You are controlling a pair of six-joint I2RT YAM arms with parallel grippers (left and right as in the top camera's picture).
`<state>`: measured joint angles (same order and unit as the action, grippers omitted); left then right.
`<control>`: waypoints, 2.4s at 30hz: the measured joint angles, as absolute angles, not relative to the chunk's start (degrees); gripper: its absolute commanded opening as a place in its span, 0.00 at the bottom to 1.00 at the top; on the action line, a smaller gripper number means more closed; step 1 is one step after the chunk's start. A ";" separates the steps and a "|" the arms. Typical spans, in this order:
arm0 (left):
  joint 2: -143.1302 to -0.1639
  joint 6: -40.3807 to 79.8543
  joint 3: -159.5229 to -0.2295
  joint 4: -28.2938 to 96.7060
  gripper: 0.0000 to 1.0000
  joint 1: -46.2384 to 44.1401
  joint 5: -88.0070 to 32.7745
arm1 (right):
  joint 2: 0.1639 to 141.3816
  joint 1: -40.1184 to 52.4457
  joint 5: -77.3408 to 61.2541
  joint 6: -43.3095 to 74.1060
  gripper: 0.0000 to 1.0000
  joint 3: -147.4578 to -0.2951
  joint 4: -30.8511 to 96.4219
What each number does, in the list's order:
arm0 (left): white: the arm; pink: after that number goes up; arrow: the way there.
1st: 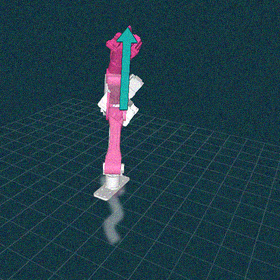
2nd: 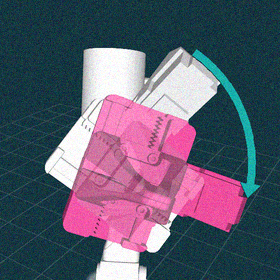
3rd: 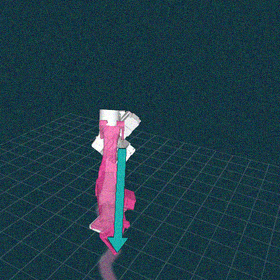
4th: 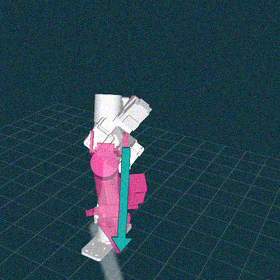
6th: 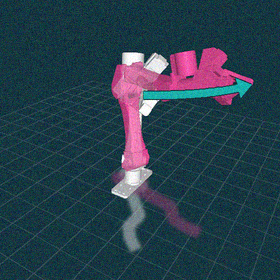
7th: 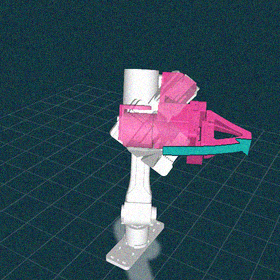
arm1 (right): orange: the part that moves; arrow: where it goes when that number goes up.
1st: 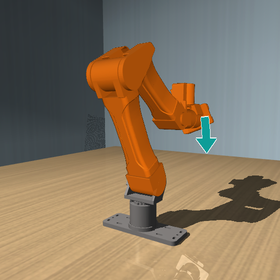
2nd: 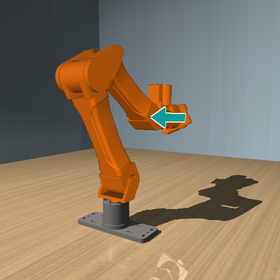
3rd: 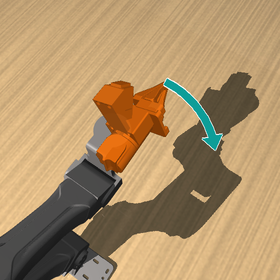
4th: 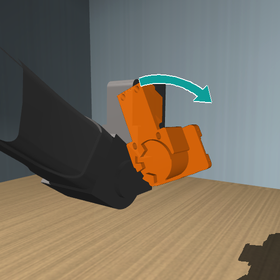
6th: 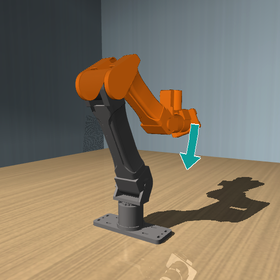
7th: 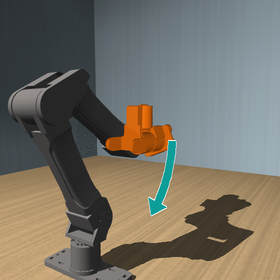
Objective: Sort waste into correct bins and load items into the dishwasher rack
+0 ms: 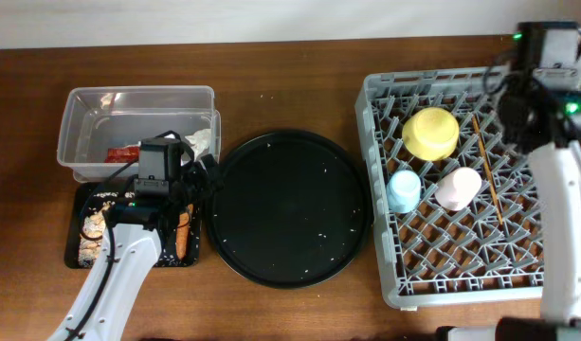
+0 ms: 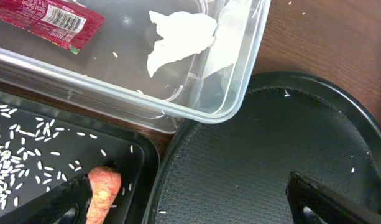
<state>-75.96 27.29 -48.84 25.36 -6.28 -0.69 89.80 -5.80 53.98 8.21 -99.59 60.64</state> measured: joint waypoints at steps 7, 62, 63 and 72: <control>-75.96 27.29 -48.84 25.74 0.99 -6.28 -0.69 | 99.55 -9.76 54.35 0.38 0.04 -99.59 61.71; -75.96 27.29 -48.84 25.67 0.99 -6.35 -0.69 | 101.86 -0.08 72.84 -37.30 0.04 -89.03 41.63; -75.96 27.29 -48.84 25.69 0.99 -6.35 -0.69 | 101.86 1.04 71.85 -36.82 0.04 -89.01 42.92; -75.96 27.29 -48.84 25.65 0.99 -6.35 -0.69 | 101.86 1.76 64.55 -32.97 0.75 -89.01 47.20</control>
<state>-75.96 27.29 -48.84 25.65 -6.35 -0.69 101.86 1.76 64.55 -32.97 -89.01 47.20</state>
